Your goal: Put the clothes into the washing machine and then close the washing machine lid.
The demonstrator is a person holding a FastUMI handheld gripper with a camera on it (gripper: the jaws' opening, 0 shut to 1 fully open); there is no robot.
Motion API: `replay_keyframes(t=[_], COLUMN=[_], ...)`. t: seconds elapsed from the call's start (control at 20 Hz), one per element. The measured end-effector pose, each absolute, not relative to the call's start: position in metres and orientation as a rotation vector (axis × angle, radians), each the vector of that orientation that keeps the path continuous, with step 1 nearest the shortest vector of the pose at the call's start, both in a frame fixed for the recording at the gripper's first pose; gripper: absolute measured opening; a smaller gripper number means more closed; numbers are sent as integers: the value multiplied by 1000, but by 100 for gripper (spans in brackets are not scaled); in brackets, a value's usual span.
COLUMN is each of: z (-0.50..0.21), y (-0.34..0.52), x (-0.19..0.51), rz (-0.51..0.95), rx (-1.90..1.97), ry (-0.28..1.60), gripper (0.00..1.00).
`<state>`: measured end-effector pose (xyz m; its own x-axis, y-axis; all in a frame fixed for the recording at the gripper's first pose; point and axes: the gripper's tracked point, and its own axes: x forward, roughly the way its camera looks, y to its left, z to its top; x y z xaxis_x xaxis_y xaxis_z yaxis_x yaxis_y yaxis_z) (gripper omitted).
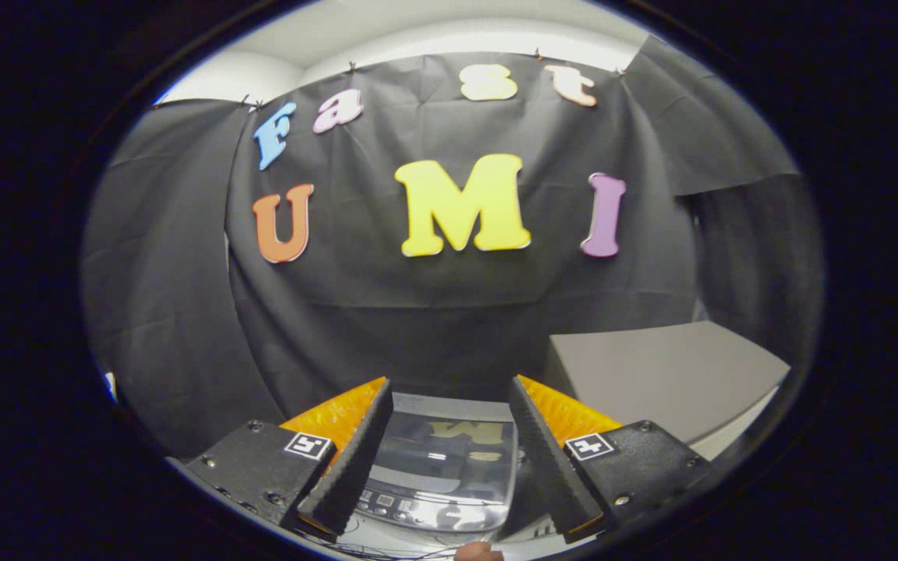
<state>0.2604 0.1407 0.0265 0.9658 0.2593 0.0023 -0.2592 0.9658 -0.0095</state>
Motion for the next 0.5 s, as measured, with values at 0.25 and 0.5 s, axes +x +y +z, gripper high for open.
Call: replay_keyframes(t=[0.25,0.5], z=[47,82], y=[69,25], x=[167,88], rz=[153,114], rx=[42,40], ry=[-61,-126], gripper=[95,96])
